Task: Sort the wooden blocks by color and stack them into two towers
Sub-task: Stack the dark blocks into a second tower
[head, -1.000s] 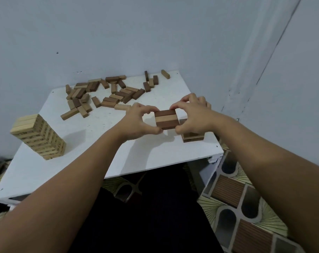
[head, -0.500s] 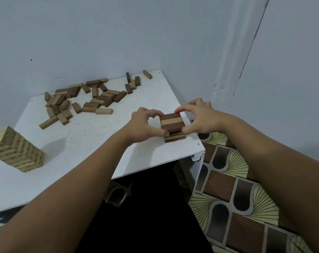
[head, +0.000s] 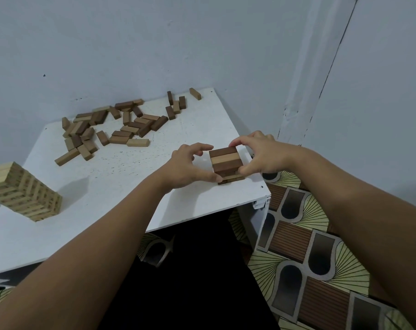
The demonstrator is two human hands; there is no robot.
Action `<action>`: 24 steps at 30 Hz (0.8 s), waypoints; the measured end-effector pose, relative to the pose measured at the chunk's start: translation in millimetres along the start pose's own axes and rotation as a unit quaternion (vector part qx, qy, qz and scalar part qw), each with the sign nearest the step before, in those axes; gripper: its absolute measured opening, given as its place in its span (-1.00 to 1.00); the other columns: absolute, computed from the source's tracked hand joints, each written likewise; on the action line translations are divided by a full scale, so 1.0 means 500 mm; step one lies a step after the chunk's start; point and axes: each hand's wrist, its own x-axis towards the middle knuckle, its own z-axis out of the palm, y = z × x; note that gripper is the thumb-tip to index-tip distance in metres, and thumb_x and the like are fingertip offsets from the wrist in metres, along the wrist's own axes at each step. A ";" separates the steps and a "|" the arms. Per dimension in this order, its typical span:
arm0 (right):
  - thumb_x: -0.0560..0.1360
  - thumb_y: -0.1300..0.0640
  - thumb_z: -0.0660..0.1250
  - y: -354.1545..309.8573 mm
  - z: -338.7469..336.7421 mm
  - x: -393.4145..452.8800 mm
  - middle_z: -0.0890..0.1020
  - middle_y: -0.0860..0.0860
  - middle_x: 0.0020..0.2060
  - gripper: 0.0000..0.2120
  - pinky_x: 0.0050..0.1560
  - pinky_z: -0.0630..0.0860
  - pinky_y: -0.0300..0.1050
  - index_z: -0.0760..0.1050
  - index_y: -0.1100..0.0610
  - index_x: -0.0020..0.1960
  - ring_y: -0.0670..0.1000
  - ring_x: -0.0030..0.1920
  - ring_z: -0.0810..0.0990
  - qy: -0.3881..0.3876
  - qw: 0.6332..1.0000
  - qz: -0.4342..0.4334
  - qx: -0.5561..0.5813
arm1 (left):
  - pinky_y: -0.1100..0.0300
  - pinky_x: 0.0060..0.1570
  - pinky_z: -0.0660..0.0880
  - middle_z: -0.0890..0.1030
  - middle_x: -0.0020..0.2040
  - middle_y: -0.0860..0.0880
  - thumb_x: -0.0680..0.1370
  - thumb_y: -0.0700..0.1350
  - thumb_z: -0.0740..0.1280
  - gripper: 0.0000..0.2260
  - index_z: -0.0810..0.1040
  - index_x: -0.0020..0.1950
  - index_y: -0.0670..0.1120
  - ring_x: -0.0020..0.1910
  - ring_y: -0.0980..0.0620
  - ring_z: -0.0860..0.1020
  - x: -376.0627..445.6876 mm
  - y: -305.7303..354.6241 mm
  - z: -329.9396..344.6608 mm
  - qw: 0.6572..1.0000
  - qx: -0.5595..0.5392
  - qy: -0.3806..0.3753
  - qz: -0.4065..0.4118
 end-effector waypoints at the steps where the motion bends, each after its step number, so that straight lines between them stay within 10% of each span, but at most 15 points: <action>1: 0.41 -0.03 0.53 0.001 0.000 0.001 0.27 -0.02 0.39 -0.28 0.32 0.32 0.19 0.27 -0.30 0.46 0.06 0.36 0.17 -0.002 1.000 -0.001 0.002 | -0.04 0.36 0.40 0.42 0.33 0.02 0.23 0.19 0.66 -0.24 0.52 0.40 0.27 0.35 -0.05 0.37 -0.001 -0.001 0.001 1.000 -0.002 0.000 0.002; 24: 0.41 -0.07 0.56 0.015 -0.002 0.008 0.33 -0.04 0.32 -0.32 0.38 0.37 0.22 0.30 -0.31 0.42 0.06 0.33 0.29 -0.022 0.999 -0.013 0.029 | 0.04 0.24 0.44 0.49 0.26 0.06 0.40 -0.01 0.65 -0.41 0.55 0.39 0.19 0.23 0.03 0.44 0.004 -0.013 0.017 0.997 -0.079 -0.003 0.012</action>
